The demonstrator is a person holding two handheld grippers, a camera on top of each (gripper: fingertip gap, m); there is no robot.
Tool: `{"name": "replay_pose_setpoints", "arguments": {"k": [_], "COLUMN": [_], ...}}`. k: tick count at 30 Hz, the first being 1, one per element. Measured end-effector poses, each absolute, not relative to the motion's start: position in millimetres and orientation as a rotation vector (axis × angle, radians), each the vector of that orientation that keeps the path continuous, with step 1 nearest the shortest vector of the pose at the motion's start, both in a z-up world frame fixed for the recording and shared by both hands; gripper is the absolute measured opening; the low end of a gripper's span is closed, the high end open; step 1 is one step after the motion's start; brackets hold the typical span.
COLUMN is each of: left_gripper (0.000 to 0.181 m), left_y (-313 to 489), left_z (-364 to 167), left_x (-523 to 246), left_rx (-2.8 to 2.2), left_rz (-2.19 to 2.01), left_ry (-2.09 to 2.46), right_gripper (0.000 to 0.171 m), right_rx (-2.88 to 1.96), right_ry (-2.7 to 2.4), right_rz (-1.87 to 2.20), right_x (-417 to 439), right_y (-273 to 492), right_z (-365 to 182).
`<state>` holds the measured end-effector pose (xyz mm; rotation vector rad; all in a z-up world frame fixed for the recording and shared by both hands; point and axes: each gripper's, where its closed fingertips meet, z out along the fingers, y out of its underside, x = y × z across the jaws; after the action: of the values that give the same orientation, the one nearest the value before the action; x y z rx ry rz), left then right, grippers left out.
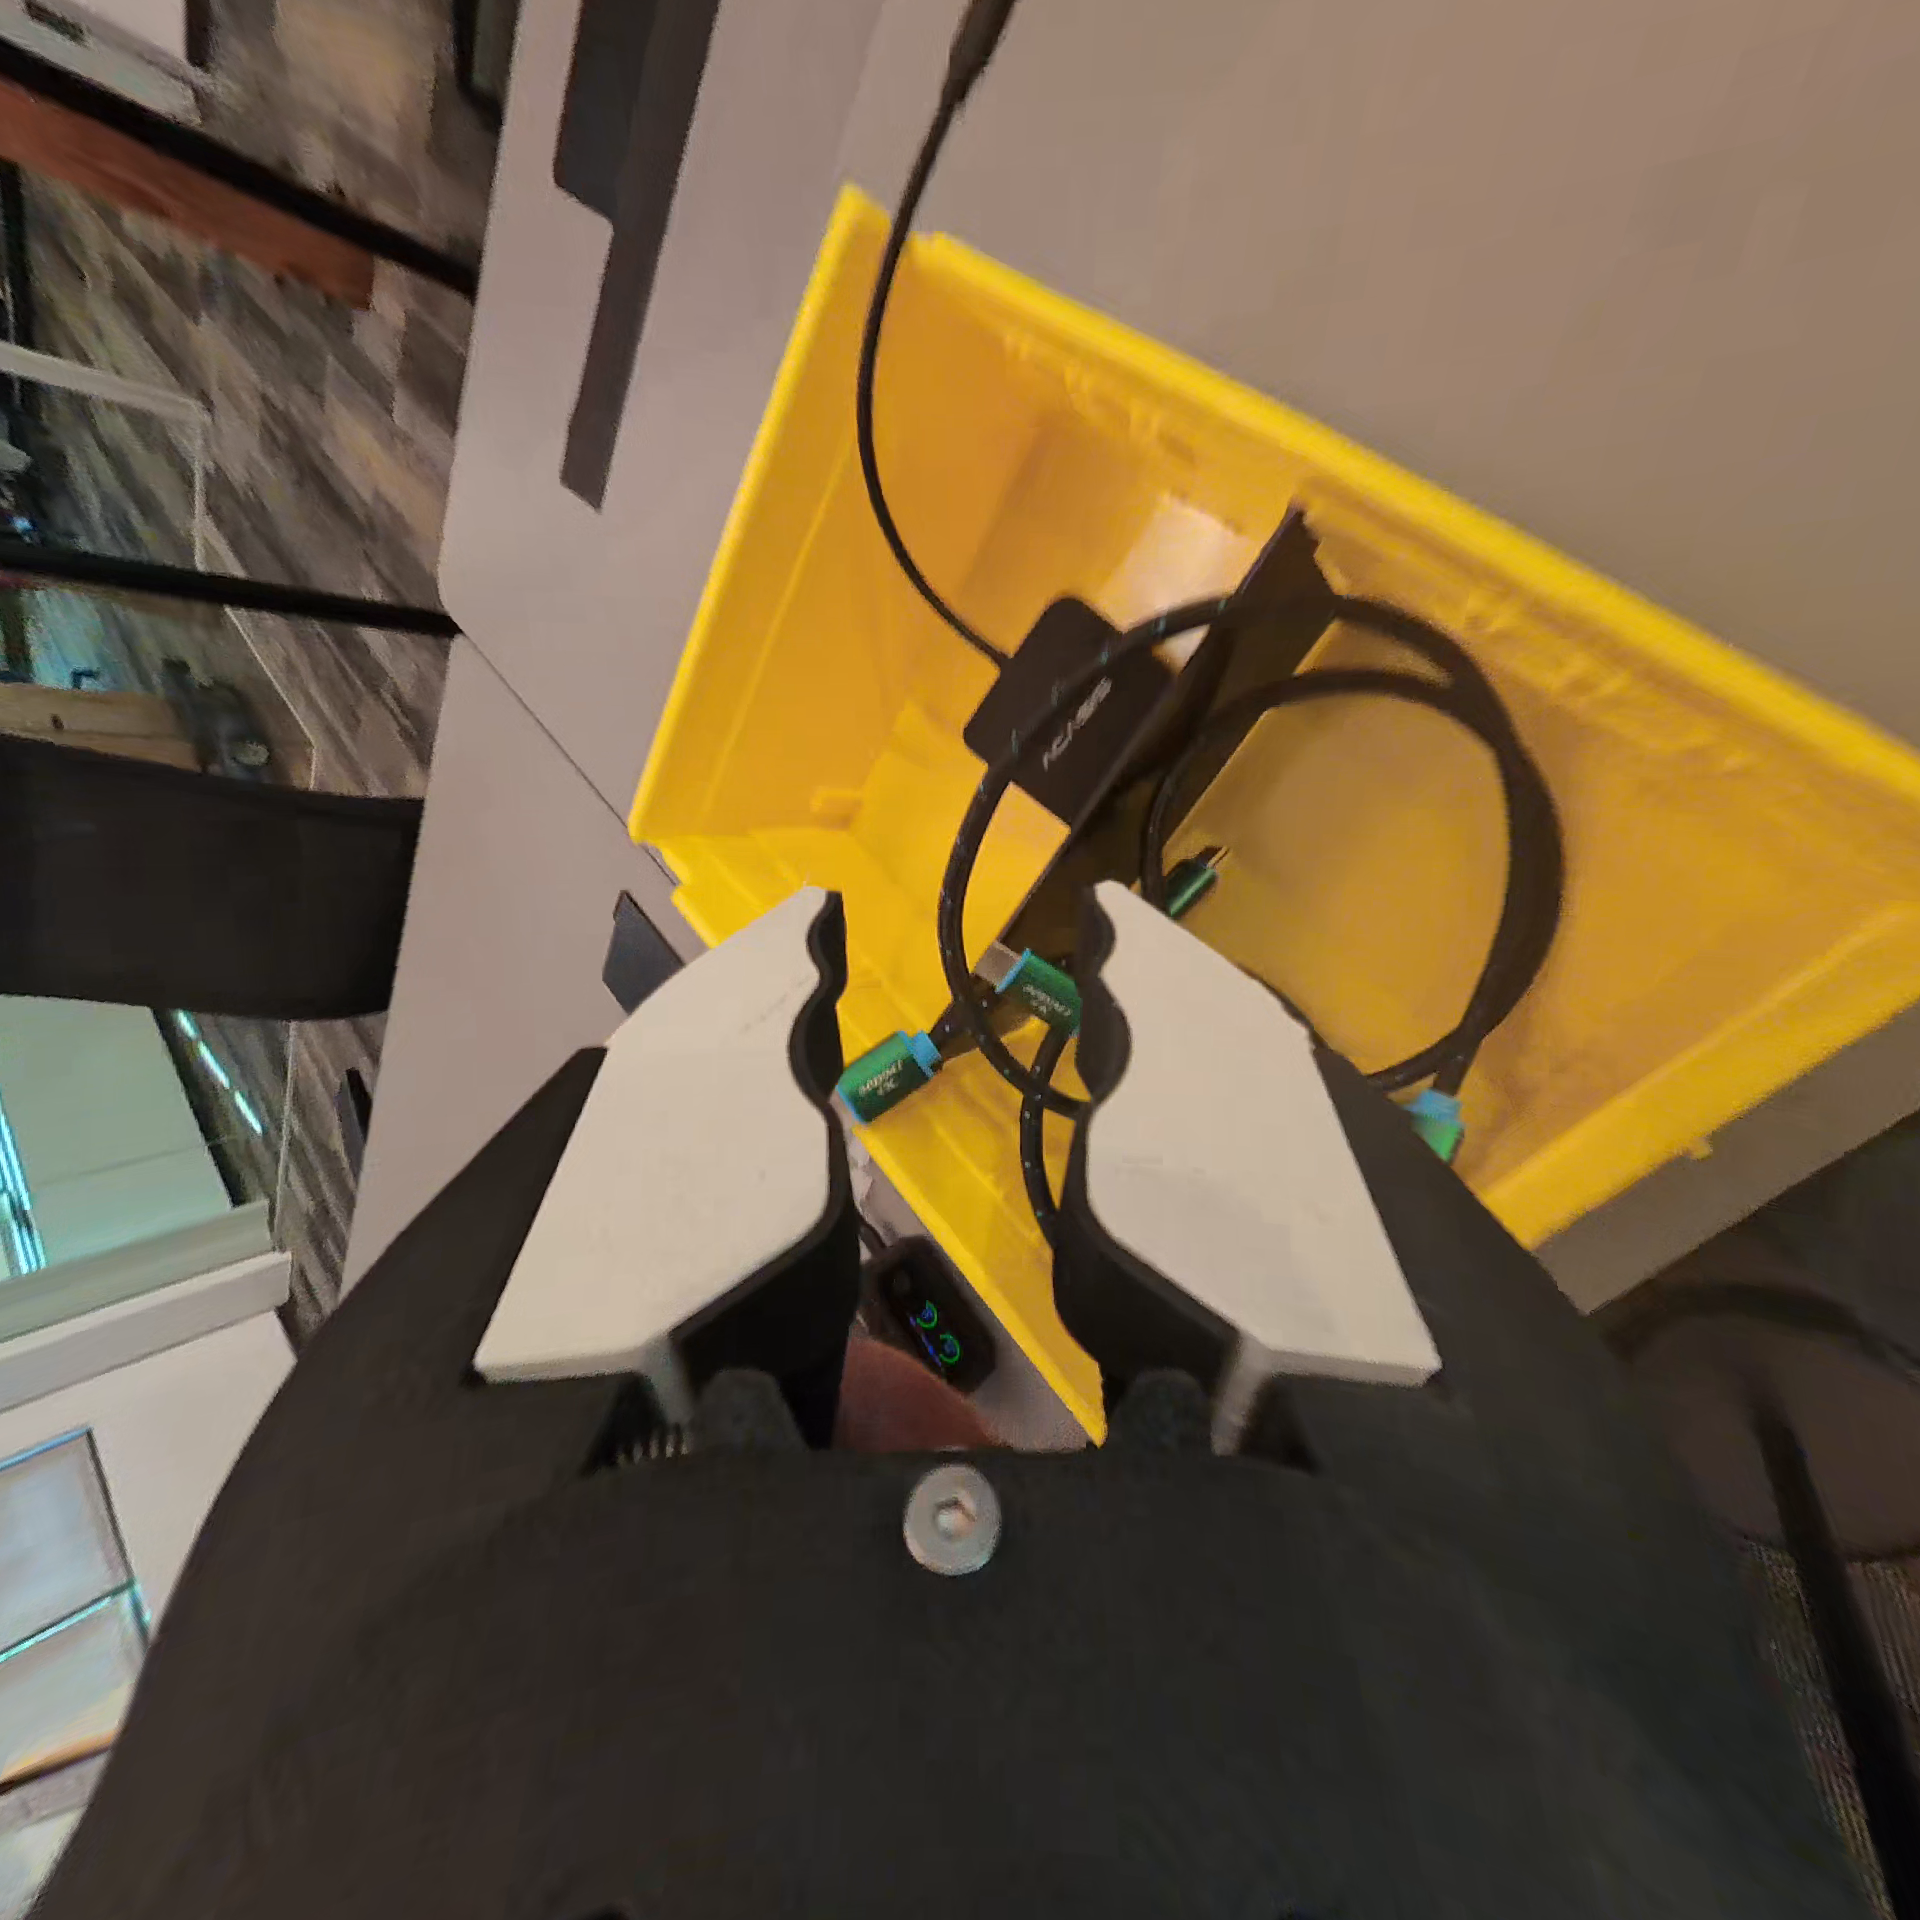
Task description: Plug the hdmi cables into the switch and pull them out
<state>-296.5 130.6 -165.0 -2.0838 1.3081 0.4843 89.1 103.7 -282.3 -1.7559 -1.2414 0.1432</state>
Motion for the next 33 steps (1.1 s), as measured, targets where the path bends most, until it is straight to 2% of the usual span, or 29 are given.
{"name": "replay_pose_setpoints", "arguments": {"k": [6,8,10,12,19,29,33], "left_gripper": [0.037,0.030,0.007,0.006,0.005,0.005,0.005], "left_y": [155,164,174,176,171,168,163], "left_z": [-222,-231,-231,-230,-188,-74,-42], "left_x": [-330,-334,-336,-333,-336,-343,-314], "left_rx": [-2.170,-2.173,-2.143,-2.146,-2.055,-1.815,-1.715], "left_rz": [0.587,0.616,0.661,0.605,0.628,0.729,0.654], "left_ry": [1.257,1.238,1.199,1.167,1.085,0.802,0.798], "right_gripper": [0.058,0.058,0.058,0.058,0.057,0.058,0.059], "right_rx": [-1.772,-1.775,-1.781,-1.785,-1.785,-1.771,-1.740], "right_ry": [-1.244,-1.242,-1.238,-1.229,-1.205,-1.187,-1.180], "right_rz": [0.148,0.149,0.147,0.146,0.156,0.154,0.132], "right_x": [89,90,92,95,97,97,96], "right_y": [104,104,105,106,109,108,108], "right_z": [-291,-293,-294,-295,-296,-291,-278]}}
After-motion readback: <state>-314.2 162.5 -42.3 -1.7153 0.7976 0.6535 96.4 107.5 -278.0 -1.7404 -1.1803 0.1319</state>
